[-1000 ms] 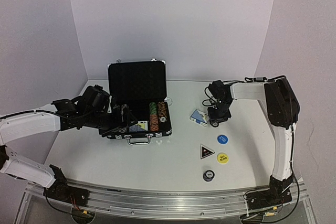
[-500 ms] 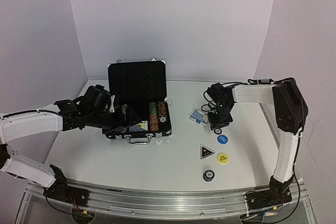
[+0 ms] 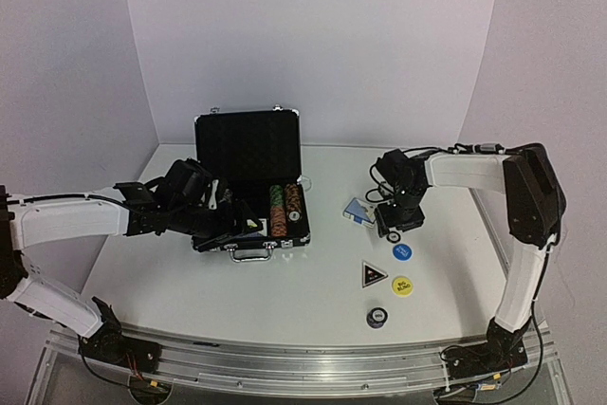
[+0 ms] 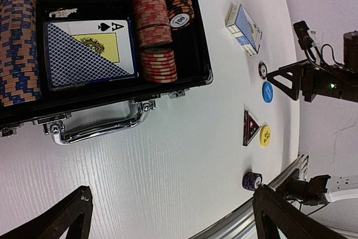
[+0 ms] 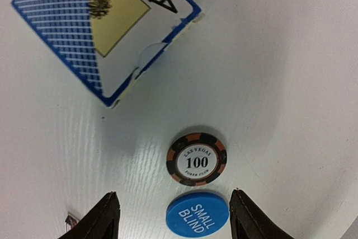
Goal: Pack up texas hold em set
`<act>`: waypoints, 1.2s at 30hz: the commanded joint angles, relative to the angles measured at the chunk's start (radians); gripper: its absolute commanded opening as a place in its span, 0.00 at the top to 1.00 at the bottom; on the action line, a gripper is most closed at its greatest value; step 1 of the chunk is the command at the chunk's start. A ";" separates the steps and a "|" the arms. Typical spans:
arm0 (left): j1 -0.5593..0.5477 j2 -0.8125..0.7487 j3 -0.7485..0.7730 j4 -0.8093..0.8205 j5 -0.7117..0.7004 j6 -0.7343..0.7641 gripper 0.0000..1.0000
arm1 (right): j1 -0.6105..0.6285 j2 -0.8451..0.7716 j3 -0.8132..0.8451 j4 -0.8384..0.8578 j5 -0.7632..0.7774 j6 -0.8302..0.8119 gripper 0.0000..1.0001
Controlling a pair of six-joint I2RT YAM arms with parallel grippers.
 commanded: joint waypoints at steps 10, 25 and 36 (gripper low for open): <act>-0.001 0.003 0.025 0.030 0.023 0.017 0.00 | -0.066 0.150 0.038 -0.024 -0.062 0.033 0.45; -0.001 0.016 0.028 0.038 0.028 0.012 0.00 | -0.064 0.207 0.054 -0.027 -0.060 0.016 0.65; 0.000 0.034 0.038 0.064 0.049 0.012 0.00 | -0.035 0.052 0.033 -0.027 -0.047 0.009 0.78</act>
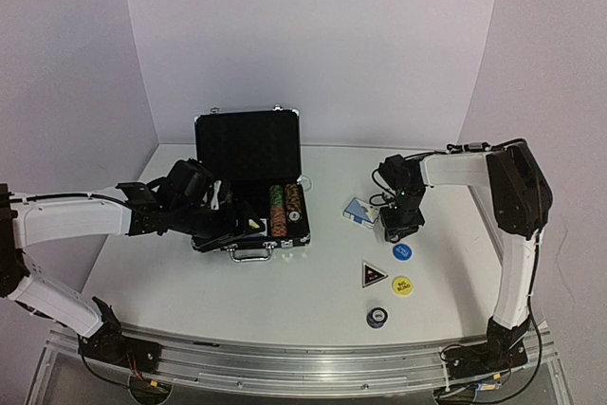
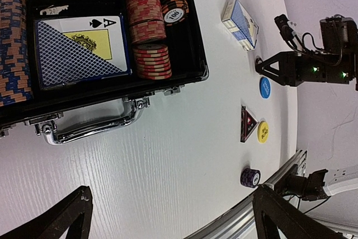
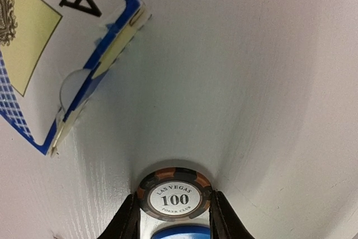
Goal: Pack up texas hold em set
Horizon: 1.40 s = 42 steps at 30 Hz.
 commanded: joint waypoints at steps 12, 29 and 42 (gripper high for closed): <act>-0.001 0.076 0.067 0.093 0.075 0.002 0.00 | 0.147 -0.241 -0.056 -0.013 -0.030 -0.050 0.78; 0.002 0.191 0.125 0.222 0.213 -0.033 0.00 | 0.131 -0.354 -0.073 -0.014 0.132 0.036 0.26; 0.003 0.092 0.062 0.124 0.061 -0.024 0.00 | -0.337 0.008 0.237 -0.011 0.065 0.140 0.09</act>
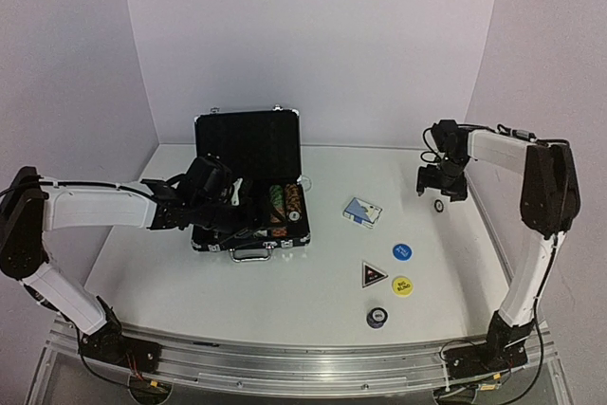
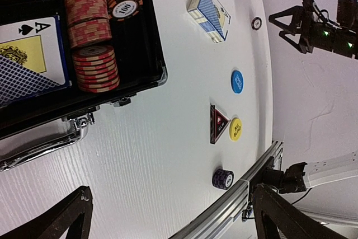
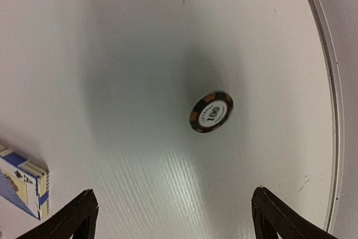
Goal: Pack up texas hold em set
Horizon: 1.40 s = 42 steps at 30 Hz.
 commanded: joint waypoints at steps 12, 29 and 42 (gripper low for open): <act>0.005 -0.107 0.048 -0.173 -0.212 0.024 0.00 | -0.119 0.402 0.360 -0.019 -0.015 0.012 0.31; 0.006 -0.096 0.035 -0.176 -0.209 0.026 0.00 | -0.078 0.253 0.027 -0.025 -0.137 -0.011 0.73; 0.005 -0.125 -0.018 -0.149 -0.178 0.015 0.00 | 0.003 0.108 -0.173 -0.023 -0.136 0.054 0.74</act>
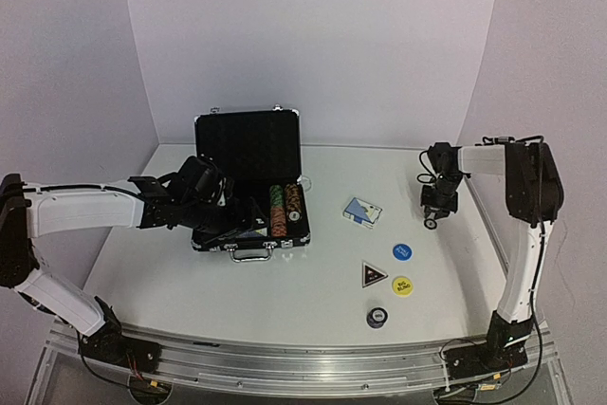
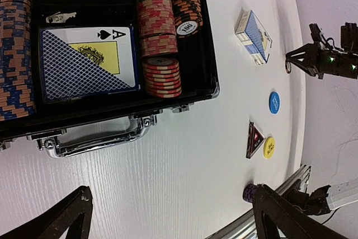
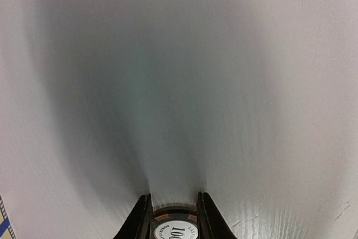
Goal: Pack up texas hold em set
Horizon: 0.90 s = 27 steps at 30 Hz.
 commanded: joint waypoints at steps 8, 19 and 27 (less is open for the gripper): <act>0.004 -0.075 -0.053 0.042 0.011 -0.010 0.00 | 0.115 -0.214 -0.340 -0.098 -0.095 0.150 0.74; 0.004 -0.075 -0.046 0.033 0.009 -0.001 0.00 | 0.141 -0.388 -0.393 -0.097 -0.143 0.131 0.40; 0.004 -0.087 -0.065 0.043 0.009 -0.009 0.00 | 0.145 -0.335 -0.424 -0.095 -0.115 0.112 0.44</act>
